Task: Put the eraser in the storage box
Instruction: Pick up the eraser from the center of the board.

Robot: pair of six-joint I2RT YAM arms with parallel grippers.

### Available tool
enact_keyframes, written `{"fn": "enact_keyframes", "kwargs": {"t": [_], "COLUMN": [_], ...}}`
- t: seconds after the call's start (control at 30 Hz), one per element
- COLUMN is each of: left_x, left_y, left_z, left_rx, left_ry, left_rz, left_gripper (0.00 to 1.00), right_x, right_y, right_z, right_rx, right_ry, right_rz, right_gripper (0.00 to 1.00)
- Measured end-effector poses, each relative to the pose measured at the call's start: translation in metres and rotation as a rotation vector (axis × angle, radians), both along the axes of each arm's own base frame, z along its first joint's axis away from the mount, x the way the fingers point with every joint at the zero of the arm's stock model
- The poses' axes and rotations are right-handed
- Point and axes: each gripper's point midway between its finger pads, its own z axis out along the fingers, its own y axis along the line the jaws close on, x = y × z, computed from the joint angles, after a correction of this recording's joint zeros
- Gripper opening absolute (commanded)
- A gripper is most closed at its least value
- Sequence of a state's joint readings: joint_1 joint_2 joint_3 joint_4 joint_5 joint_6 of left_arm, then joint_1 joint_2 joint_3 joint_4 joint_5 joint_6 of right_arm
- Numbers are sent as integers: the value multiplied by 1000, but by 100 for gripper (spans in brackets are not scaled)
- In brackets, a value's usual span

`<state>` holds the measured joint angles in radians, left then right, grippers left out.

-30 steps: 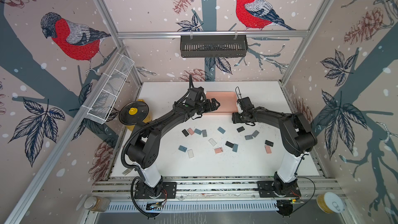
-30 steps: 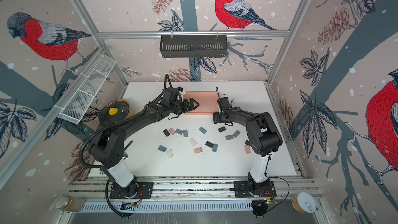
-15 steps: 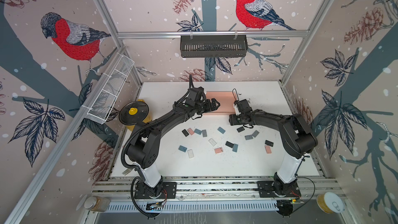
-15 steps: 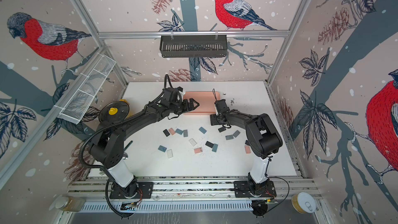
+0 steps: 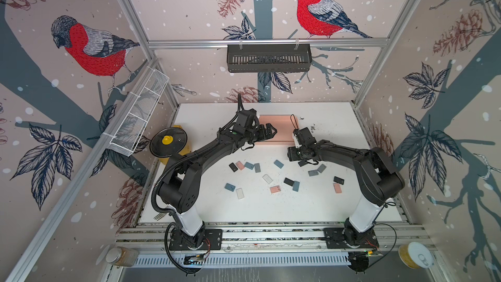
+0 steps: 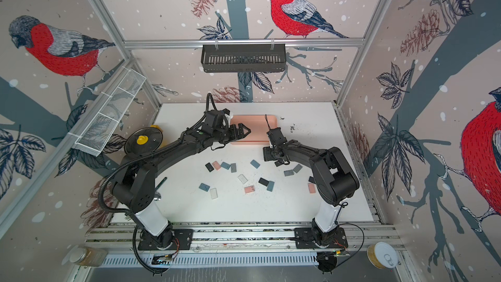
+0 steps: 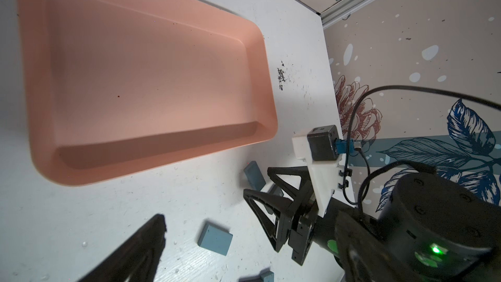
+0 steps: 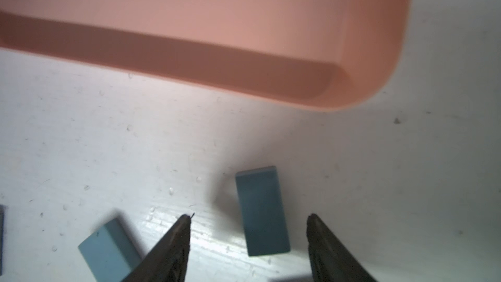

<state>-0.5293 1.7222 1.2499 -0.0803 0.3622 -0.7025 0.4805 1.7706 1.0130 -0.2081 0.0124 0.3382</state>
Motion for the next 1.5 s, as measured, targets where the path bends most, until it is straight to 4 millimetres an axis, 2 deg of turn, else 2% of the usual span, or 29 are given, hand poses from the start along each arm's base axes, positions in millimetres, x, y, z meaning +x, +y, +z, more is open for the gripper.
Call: {"fn": "enact_keyframes", "kwargs": {"t": [0.1,0.27,0.63,0.73,0.87,0.93,1.13,1.27,1.33,1.43,1.5], "left_x": [0,0,0,-1,-2,-4,-6,-9,-11,-12,-12], "left_y": [0,0,0,0,0,-1,-3,-5,-6,-8,-9], "left_z": [1,1,1,4,11,15,27,36,38,42,43], "left_rx": [-1,1,0,-5,-19,-30,-58,-85,-93,-109,-114], "left_ry": [-2,-3,-4,-8,-26,-37,-74,-103,-106,-119,-125], "left_rz": [0,-1,-2,-5,-10,-16,-31,-53,-61,-73,-76], "left_gripper": [97,97,97,97,97,97,97,97,97,97,97], "right_x": [7,1,3,6,9,12,43,73,91,112,124], "right_y": [-4,1,1,0,-2,0,9,-1,-5,-10,-6], "right_z": [-3,-12,-15,-14,-8,4,74,111,117,107,98], "right_rx": [-26,-55,-90,-95,-108,-103,-32,0,15,11,15], "right_ry": [-1,22,-8,-12,-7,-17,-134,-194,-203,-181,-160], "right_rz": [-22,-3,-17,-23,-30,-31,-49,-97,-118,-144,-146], "right_gripper": [60,54,32,25,24,24,24,25,25,25,25]}}
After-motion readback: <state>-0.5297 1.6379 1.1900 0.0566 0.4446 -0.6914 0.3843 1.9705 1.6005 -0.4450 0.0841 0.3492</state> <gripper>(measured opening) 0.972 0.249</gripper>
